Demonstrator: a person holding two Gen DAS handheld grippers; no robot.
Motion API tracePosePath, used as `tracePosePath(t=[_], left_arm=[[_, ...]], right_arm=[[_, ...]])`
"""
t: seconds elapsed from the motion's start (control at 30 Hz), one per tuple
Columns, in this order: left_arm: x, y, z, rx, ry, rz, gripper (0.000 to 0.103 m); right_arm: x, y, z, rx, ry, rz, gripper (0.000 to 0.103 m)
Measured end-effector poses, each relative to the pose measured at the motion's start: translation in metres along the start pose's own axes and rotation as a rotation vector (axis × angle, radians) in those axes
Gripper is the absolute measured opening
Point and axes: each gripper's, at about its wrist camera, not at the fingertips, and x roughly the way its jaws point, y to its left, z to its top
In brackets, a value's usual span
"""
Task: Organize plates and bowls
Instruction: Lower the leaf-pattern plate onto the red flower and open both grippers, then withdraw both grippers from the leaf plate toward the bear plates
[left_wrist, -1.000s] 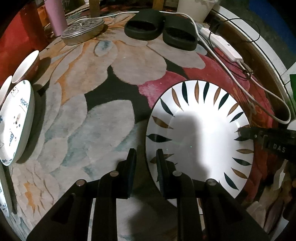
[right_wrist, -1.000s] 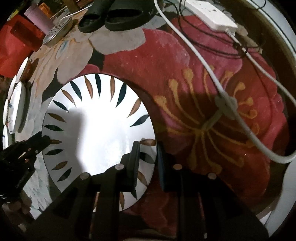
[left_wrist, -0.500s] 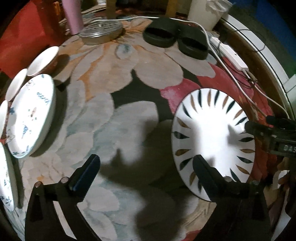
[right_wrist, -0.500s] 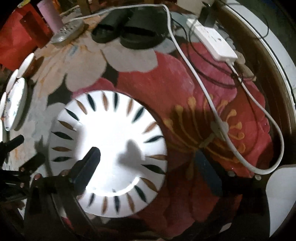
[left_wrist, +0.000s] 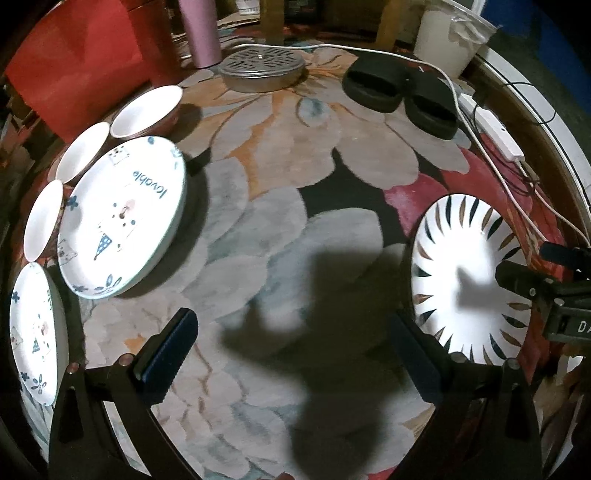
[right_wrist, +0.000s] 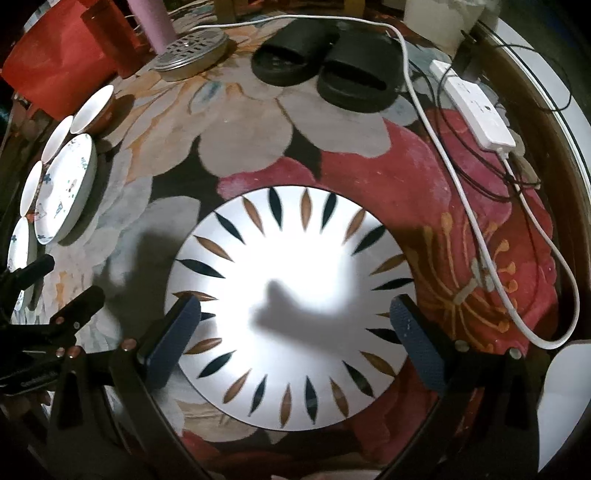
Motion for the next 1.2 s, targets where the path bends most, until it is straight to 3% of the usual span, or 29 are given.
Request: tracePosePath(t=[1.2], left_arm=[[-0.025,0.122,-0.045,-0.158,-0.027,0.086,0.103]], right_arm=[[0.009,0.125,0.002,-0.185,0.022,0.075,0.103]])
